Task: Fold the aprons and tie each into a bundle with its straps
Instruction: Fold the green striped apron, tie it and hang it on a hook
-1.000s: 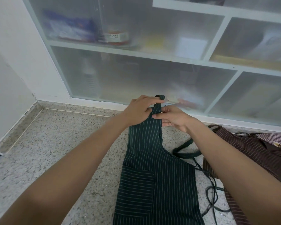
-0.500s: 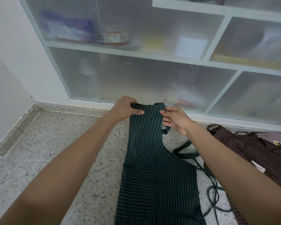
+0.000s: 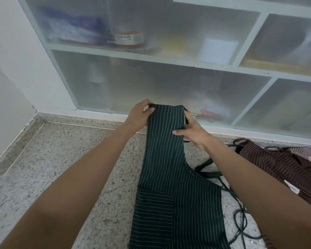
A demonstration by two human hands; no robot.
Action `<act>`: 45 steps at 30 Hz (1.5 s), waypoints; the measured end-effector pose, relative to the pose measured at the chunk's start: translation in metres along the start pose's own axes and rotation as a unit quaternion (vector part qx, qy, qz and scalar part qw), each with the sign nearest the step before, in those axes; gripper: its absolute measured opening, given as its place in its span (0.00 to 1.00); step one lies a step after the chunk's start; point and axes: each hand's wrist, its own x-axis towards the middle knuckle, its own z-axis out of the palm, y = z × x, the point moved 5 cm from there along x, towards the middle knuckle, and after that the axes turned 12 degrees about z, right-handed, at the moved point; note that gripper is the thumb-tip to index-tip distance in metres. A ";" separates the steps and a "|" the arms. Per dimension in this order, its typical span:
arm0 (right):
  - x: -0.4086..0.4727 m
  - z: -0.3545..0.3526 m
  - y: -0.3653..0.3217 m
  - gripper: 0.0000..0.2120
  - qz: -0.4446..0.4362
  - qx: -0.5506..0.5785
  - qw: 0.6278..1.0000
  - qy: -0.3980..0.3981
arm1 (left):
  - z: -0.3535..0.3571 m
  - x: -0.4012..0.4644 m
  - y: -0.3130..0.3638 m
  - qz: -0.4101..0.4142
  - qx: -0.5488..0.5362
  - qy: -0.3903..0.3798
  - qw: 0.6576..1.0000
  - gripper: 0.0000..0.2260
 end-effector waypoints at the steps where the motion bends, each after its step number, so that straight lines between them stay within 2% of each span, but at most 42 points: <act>1: 0.002 0.000 0.000 0.43 -0.007 0.012 1.000 -0.009 | 0.002 0.001 -0.003 -0.013 -0.023 0.001 1.000 0.04; 4: 0.011 -0.002 -0.001 0.41 -0.012 0.026 0.999 0.017 | 0.014 -0.001 -0.029 -0.112 -0.050 -0.067 0.990 0.22; 5: 0.017 -0.001 0.001 0.41 -0.008 0.038 0.999 0.018 | 0.017 -0.003 -0.040 -0.144 -0.037 -0.091 0.985 0.24; 7: 0.028 -0.001 0.007 0.42 -0.004 0.061 0.998 0.027 | 0.020 -0.002 -0.059 -0.162 -0.022 -0.091 0.982 0.21; 12: 0.053 -0.004 0.015 0.35 0.000 0.073 0.992 0.100 | 0.027 0.020 -0.086 -0.101 0.056 -0.032 0.993 0.13; 16: 0.070 -0.013 0.038 0.27 0.015 -0.013 0.976 0.216 | 0.039 0.034 -0.117 -0.131 0.111 -0.013 0.985 0.13; 18: 0.064 -0.014 0.052 0.19 -0.013 -0.092 0.961 0.260 | 0.045 0.036 -0.126 -0.147 0.106 -0.008 0.983 0.16; 20: 0.059 -0.006 0.071 0.13 -0.036 -0.165 0.958 0.230 | 0.051 0.034 -0.133 -0.179 0.061 0.027 0.982 0.24; 21: 0.057 0.000 0.082 0.13 -0.035 -0.190 0.962 0.192 | 0.053 0.030 -0.134 -0.184 0.069 0.056 0.979 0.28; 22: 0.055 0.006 0.093 0.13 -0.024 -0.213 0.965 0.148 | 0.052 0.024 -0.132 -0.171 0.126 0.092 0.973 0.28; 24: 0.056 0.017 0.113 0.15 0.010 -0.257 0.964 0.069 | 0.050 0.006 -0.127 -0.100 0.270 0.155 0.945 0.21; 25: 0.057 0.021 0.122 0.18 0.027 -0.279 0.959 0.045 | 0.053 -0.003 -0.127 -0.053 0.314 0.153 0.935 0.15; 26: 0.059 0.023 0.126 0.21 0.034 -0.307 0.951 0.032 | 0.060 -0.011 -0.130 -0.006 0.343 0.108 0.933 0.11; 28: 0.062 0.026 0.134 0.27 0.037 -0.373 0.927 0.022 | 0.084 -0.024 -0.149 0.063 0.379 -0.085 0.919 0.10; 29: 0.063 0.028 0.137 0.31 0.034 -0.405 0.914 0.017 | 0.096 -0.031 -0.161 0.067 0.394 -0.194 0.896 0.15; 30: 0.064 0.031 0.140 0.34 0.032 -0.433 0.901 0.011 | 0.103 -0.037 -0.174 0.050 0.410 -0.278 0.867 0.24; 31: 0.064 0.034 0.143 0.38 0.030 -0.460 0.887 0.006 | 0.104 -0.039 -0.184 0.018 0.420 -0.329 0.845 0.34; 33: 0.063 0.040 0.150 0.46 0.030 -0.510 0.860 0.003 | 0.101 -0.034 -0.196 -0.030 0.435 -0.362 0.824 0.51; 35: 0.061 0.044 0.158 0.52 0.036 -0.530 0.848 0.000 | 0.096 -0.028 -0.203 -0.047 0.456 -0.381 0.803 0.59; 37: 0.059 0.048 0.164 0.55 0.037 -0.535 0.844 -0.008 | 0.093 -0.021 -0.204 -0.047 0.504 -0.396 0.766 0.60; 39: 0.058 0.049 0.164 0.56 0.036 -0.556 0.830 -0.010 | 0.091 -0.016 -0.200 -0.035 0.560 -0.411 0.719 0.59; 41: 0.060 0.049 0.162 0.57 0.046 -0.579 0.814 -0.010 | 0.092 -0.013 -0.197 -0.043 0.587 -0.428 0.686 0.59; 43: 0.062 0.050 0.160 0.58 0.059 -0.598 0.799 -0.008 | 0.091 -0.011 -0.198 -0.062 0.590 -0.431 0.680 0.59; 45: 0.063 0.053 0.158 0.59 0.066 -0.615 0.786 0.002 | 0.090 -0.013 -0.199 -0.069 0.577 -0.423 0.695 0.60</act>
